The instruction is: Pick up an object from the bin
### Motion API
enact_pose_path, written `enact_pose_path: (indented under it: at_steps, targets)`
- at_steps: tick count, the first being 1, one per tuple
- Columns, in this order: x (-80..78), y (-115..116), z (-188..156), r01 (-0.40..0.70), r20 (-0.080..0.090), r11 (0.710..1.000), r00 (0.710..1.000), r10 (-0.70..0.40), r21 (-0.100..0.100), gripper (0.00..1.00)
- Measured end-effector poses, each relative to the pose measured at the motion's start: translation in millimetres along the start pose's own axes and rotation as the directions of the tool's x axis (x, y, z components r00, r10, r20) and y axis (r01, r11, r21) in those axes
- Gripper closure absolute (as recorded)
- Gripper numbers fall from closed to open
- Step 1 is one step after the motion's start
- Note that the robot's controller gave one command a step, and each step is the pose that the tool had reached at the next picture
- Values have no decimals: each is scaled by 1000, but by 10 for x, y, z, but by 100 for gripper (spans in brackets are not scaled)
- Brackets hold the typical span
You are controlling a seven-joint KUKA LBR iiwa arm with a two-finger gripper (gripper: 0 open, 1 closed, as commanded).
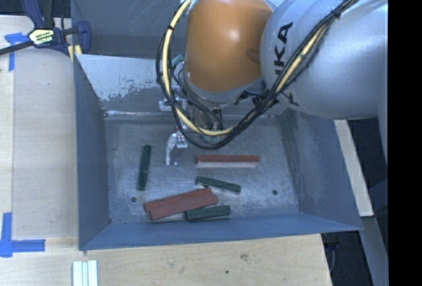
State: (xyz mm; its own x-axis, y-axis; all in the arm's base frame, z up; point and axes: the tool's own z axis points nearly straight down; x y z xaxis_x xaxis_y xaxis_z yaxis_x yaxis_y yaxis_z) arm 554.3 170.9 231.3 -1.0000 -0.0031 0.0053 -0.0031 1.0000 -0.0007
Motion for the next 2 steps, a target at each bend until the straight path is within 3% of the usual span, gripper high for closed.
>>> enact_pose_path:
  at_steps: [2]
  targets:
    - [-19, -13, -30, 0, 10, 1000, 1000, 0, -2, 0]
